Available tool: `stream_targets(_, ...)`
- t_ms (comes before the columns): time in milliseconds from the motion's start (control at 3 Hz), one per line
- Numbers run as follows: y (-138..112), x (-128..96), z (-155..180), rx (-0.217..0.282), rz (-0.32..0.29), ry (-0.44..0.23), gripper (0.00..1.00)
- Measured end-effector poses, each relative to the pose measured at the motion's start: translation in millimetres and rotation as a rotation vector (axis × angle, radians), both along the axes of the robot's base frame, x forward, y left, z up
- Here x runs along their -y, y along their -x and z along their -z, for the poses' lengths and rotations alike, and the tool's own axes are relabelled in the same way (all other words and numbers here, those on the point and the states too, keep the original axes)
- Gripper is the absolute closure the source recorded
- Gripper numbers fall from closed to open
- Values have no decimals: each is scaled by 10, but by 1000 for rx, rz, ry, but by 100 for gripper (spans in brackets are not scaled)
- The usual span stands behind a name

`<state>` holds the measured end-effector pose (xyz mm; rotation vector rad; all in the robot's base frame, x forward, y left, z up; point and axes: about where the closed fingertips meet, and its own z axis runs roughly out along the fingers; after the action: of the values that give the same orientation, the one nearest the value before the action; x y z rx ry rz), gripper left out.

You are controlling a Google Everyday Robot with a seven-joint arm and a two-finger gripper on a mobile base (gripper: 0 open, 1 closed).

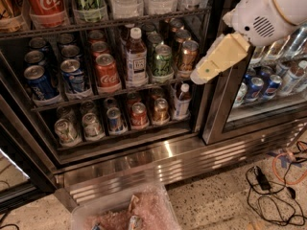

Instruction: Pick green can from top shelf of fridge

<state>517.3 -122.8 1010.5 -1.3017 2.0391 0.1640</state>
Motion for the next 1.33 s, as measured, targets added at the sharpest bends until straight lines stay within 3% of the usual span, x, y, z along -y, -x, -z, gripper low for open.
stream_targets(667,-101,-503,97,-2,32,-144,0)
stream_targets(1333,-132,-606,118,11,45,-162,0)
